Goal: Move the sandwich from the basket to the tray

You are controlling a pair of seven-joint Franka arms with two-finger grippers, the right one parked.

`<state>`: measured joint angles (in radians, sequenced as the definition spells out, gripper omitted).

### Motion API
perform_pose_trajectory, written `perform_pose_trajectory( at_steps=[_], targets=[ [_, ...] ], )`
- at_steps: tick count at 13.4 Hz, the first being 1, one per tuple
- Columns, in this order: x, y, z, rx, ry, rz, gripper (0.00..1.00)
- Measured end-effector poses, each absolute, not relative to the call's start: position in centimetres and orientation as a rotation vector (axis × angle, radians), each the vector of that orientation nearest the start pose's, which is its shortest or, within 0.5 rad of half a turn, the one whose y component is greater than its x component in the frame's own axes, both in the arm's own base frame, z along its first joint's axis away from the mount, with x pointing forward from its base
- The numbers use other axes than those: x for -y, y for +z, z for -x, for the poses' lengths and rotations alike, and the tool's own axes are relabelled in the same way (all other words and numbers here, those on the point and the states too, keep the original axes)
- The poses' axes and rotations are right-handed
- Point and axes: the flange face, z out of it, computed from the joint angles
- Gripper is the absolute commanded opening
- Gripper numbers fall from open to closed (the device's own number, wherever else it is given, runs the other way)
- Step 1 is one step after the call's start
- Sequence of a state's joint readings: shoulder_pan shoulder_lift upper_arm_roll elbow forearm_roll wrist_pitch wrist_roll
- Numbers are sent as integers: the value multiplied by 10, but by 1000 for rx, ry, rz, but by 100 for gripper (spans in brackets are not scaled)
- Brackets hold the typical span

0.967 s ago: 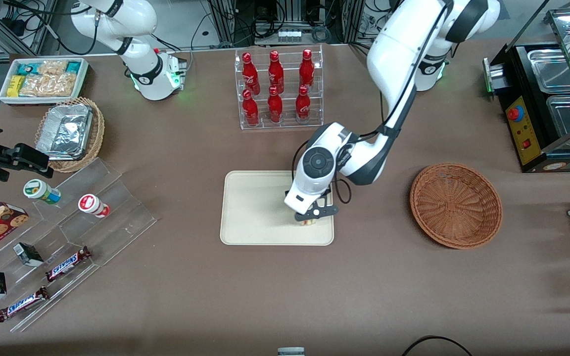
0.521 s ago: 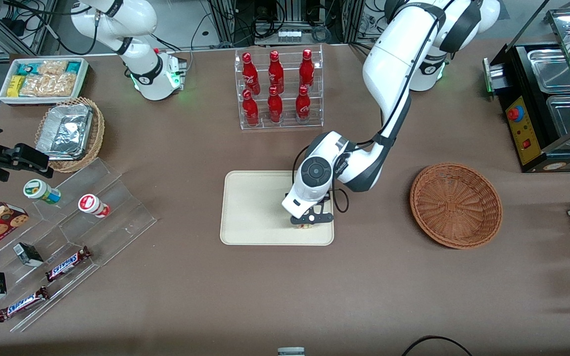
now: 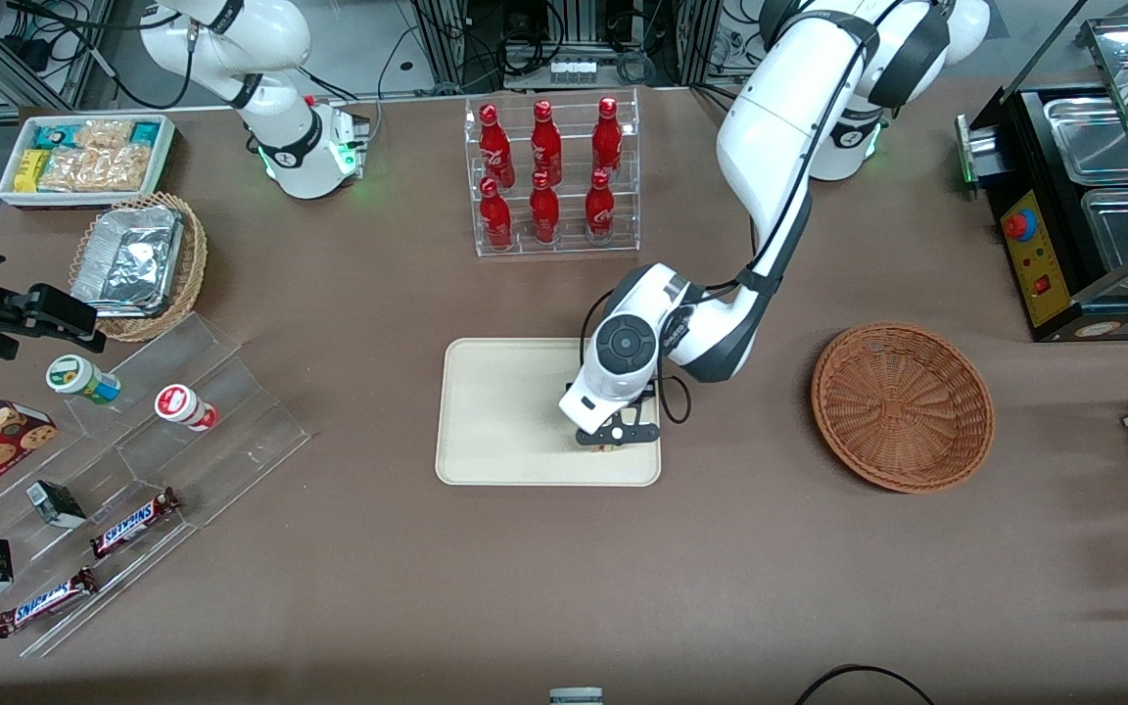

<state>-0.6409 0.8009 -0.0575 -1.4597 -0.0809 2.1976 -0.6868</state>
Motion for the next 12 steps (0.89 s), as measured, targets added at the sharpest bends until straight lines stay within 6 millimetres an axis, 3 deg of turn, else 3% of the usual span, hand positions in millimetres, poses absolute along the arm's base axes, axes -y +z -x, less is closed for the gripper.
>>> perform_pose_trajectory(
  at_steps=[4,5,6,8,9,12],
  targets=[
    [451,204,-556,139,169,3175,91],
    [451,212,-562,167,147,3183,99],
    [449,226,-572,193,109,3196,100],
    [429,265,-593,255,75,3202,100],
    [410,290,-603,294,99,3185,100],
    [326,378,-628,447,161,3137,100]
  ],
)
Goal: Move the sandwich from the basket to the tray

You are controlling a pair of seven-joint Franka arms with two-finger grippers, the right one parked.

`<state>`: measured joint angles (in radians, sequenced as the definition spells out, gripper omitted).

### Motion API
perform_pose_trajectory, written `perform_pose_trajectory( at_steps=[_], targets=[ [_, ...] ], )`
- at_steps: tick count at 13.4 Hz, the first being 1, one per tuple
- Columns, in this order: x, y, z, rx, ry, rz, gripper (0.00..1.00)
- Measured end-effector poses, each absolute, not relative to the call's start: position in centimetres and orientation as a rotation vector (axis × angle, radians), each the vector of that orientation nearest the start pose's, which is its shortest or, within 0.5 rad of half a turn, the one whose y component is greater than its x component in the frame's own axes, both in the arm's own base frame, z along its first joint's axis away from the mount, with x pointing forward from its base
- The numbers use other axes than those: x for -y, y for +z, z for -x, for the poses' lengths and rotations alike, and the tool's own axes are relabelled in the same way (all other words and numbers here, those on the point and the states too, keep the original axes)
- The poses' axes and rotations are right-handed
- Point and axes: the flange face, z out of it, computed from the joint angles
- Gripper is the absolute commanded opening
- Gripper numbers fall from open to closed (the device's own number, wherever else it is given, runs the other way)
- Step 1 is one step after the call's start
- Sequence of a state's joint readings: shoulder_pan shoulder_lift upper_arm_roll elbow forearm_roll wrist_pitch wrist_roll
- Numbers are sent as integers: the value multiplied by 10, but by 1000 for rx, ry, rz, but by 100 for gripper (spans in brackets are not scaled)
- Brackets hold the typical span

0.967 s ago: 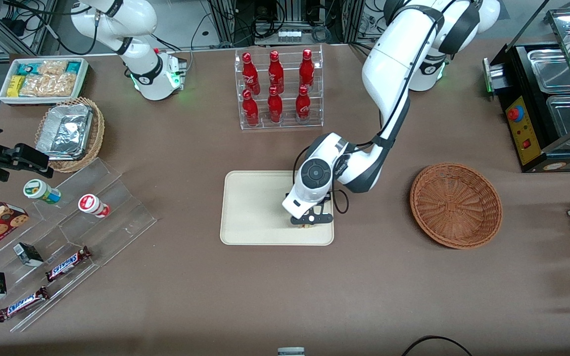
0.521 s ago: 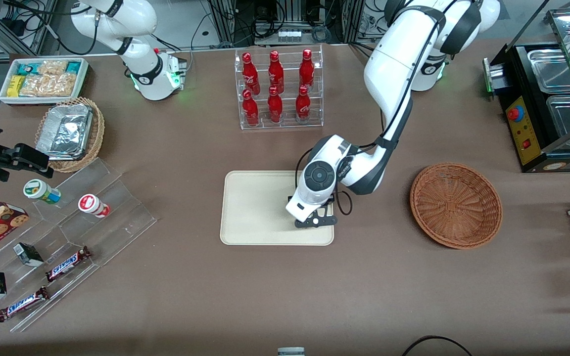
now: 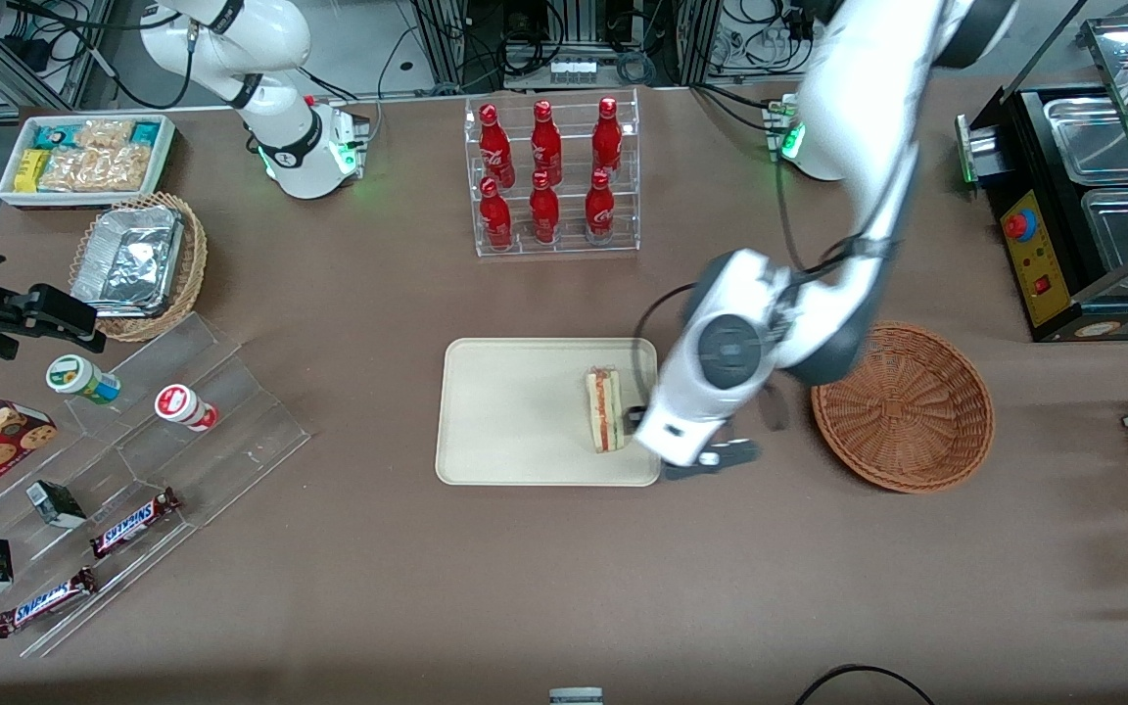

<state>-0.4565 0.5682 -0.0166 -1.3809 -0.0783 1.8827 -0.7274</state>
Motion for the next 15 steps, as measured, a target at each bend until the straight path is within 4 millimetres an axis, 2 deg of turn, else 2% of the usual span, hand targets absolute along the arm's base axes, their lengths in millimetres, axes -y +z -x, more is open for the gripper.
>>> perform_pose_trajectory(
  at_steps=[2,4,8,12,14,15],
  targets=[
    [274,420,-637,537,150,3114,100],
    [233,443,-637,610,113,3087,100],
    [153,486,-614,639,159,3024,100],
    [69,550,-583,418,217,3066,100],
    [44,579,-569,305,178,3100,100],
    [40,592,-563,243,143,3115,100]
  ],
)
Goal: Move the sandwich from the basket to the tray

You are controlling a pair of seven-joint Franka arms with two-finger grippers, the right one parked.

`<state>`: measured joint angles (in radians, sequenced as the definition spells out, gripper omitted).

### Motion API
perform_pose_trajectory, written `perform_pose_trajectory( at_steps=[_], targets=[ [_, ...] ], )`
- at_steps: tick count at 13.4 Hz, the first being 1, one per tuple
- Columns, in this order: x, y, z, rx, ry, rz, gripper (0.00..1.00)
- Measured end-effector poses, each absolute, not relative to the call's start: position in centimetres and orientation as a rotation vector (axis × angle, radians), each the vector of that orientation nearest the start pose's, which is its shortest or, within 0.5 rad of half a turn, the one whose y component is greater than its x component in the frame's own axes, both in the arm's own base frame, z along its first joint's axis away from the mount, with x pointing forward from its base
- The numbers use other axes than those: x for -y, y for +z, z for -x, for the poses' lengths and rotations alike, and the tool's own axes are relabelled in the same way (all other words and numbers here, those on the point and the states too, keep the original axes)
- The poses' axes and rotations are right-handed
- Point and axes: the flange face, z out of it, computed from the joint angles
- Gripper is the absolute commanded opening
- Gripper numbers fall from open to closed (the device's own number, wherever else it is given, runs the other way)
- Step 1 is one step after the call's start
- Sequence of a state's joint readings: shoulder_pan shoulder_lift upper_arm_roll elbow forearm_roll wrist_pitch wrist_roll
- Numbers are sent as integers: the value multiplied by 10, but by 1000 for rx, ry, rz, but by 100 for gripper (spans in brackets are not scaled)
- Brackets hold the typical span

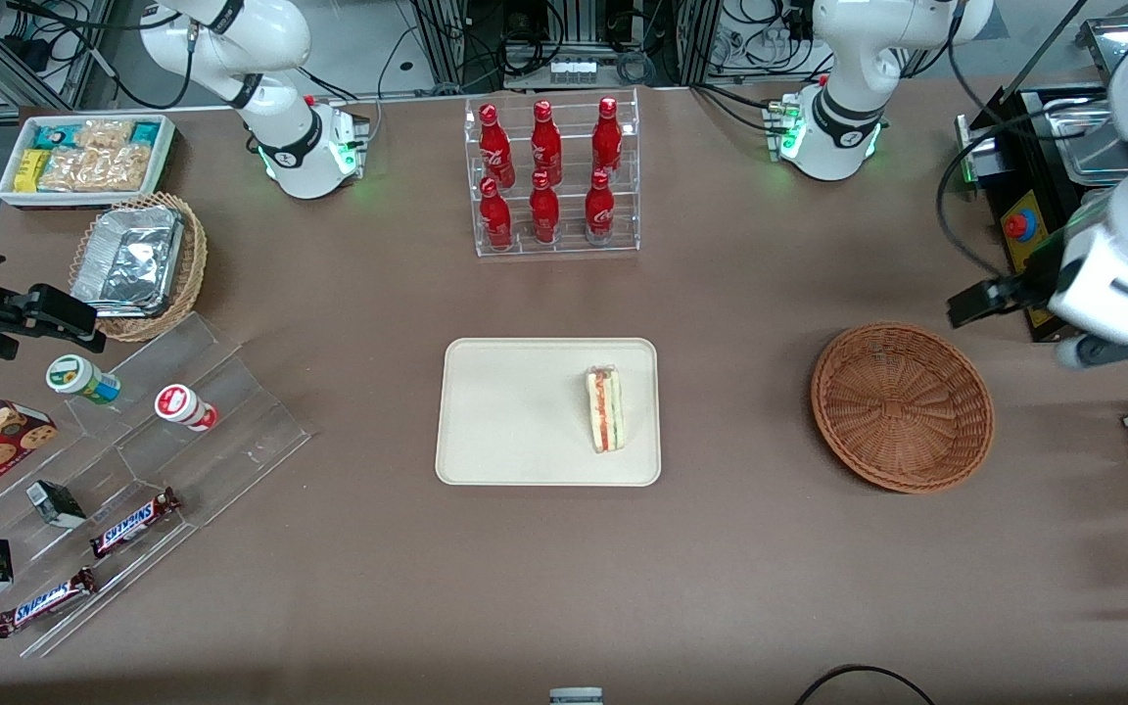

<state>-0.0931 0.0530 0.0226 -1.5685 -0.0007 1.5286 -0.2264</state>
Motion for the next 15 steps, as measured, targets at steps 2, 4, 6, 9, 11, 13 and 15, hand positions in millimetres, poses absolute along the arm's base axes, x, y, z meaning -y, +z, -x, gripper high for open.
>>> perform_pose_trajectory(
  at_steps=[2,4,6,9,11,13,15],
  targets=[
    [41,618,-550,171,74,3130,100],
    [41,630,-535,151,31,3135,100],
    [41,628,-525,145,9,3138,100],
    [40,622,-524,143,18,3135,100],
    [40,621,-524,143,19,3131,100],
    [38,621,-523,137,25,3102,100],
    [37,620,-523,133,29,3095,100]
  ],
)
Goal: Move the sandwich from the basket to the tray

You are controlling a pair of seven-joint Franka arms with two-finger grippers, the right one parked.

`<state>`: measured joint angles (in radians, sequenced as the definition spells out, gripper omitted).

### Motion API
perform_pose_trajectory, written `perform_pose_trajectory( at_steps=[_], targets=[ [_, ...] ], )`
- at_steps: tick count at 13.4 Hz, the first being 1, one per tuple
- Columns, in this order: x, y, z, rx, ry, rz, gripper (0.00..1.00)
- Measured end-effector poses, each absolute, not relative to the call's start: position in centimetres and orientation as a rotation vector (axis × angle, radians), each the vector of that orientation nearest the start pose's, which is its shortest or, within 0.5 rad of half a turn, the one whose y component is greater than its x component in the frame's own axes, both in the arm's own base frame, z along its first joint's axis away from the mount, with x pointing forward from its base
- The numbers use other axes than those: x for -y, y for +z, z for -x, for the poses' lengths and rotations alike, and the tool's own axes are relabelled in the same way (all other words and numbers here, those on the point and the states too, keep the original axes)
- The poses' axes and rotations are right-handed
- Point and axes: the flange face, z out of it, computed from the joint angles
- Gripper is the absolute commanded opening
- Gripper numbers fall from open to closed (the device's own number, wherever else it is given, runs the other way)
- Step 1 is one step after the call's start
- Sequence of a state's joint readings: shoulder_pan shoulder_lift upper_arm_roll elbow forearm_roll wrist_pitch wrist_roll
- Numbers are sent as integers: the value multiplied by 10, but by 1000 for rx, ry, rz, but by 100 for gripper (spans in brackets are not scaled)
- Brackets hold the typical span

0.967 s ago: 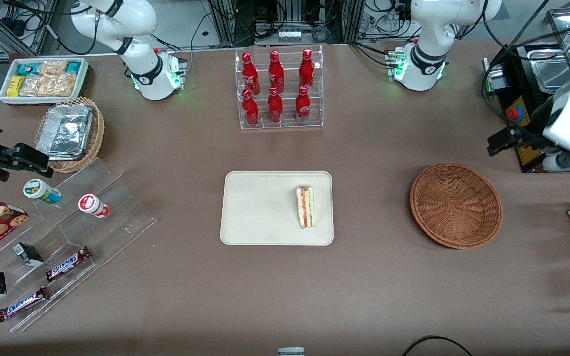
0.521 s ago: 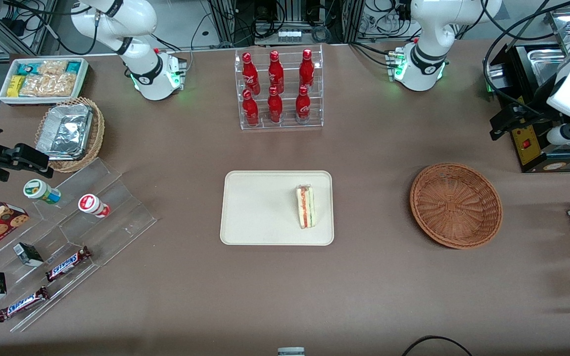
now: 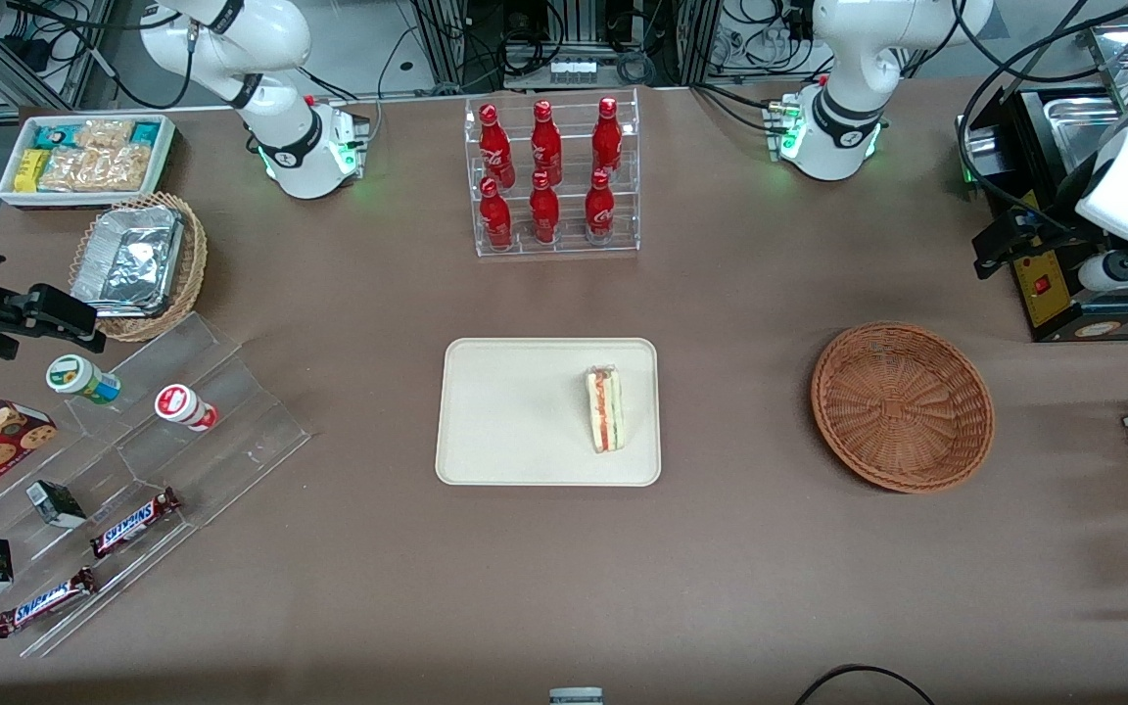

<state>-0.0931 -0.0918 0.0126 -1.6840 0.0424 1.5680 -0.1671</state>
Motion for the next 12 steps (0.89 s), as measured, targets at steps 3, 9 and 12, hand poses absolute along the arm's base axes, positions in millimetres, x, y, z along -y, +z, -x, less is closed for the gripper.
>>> perform_pose_trajectory(
  at_steps=[3,9,12],
  targets=[
    [37,621,-523,133,27,3095,100],
    [42,621,-522,135,46,3133,100],
    [42,619,-518,133,90,3129,100]
  ],
)
